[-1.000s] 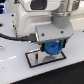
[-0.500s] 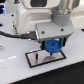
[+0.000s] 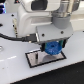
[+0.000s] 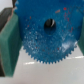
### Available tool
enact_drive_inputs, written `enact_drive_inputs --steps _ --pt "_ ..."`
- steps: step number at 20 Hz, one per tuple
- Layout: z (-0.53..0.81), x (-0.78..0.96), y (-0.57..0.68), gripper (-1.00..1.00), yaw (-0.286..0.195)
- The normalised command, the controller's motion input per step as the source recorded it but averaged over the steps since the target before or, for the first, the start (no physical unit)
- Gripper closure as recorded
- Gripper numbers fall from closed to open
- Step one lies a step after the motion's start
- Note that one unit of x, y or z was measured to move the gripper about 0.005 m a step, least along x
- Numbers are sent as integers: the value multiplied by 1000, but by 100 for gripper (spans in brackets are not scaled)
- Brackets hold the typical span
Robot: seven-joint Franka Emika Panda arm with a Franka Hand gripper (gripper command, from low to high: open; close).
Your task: Insert the blue gear onto the right peg, followed by the red gear
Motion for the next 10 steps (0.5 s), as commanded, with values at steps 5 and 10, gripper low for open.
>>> enact_drive_inputs --steps 5,10 --pt "-134 312 78 100 0" --pt "-164 194 41 100 0"
